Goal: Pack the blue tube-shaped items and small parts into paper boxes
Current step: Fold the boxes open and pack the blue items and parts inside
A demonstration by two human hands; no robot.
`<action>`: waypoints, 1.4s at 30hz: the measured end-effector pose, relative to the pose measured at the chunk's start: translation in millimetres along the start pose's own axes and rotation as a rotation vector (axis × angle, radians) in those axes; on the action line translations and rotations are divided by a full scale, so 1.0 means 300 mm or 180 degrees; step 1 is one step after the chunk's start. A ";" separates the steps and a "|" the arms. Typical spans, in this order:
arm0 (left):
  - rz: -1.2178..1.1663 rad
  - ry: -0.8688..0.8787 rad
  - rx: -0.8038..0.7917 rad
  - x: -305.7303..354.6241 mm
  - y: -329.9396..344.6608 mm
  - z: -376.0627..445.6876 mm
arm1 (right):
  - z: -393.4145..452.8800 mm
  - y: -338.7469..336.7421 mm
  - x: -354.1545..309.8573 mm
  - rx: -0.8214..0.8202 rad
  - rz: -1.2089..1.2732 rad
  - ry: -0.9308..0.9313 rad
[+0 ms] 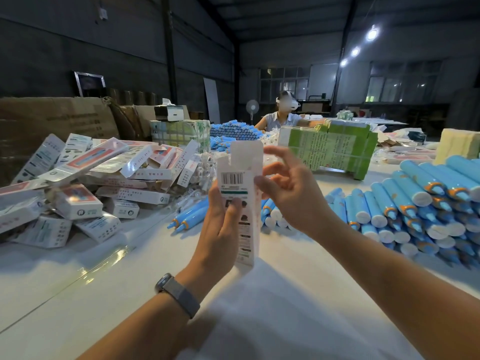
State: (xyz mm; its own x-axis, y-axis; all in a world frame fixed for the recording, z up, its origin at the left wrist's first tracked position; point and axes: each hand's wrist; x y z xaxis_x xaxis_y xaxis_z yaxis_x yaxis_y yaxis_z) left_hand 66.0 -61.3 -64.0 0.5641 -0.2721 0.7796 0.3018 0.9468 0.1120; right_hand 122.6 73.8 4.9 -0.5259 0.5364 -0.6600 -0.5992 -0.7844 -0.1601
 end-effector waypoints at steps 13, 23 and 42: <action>0.0386 0.0600 -0.0160 0.036 -0.018 -0.012 | -0.015 -0.017 -0.016 -0.0032 0.0456 0.0174; 0.0629 0.0743 -0.0318 0.065 -0.008 -0.023 | -0.068 -0.075 -0.033 -0.0071 0.0635 0.0257; 0.0237 0.0701 -0.0586 0.084 -0.024 -0.016 | -0.068 -0.104 -0.053 -0.0171 0.0446 0.0018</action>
State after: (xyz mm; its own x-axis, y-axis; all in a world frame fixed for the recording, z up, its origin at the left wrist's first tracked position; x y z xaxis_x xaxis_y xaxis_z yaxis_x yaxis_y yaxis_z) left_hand 81.6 -75.6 -48.1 0.7371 -0.2528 0.6267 0.3762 0.9239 -0.0698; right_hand 162.0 83.5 5.3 -0.5986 0.4189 -0.6828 -0.4868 -0.8671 -0.1052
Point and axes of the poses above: each hand's wrist, its own z-axis towards the middle knuckle, its own y-axis out of the palm, x = y × z, and after that the axes turned 11 degrees about x, right-handed
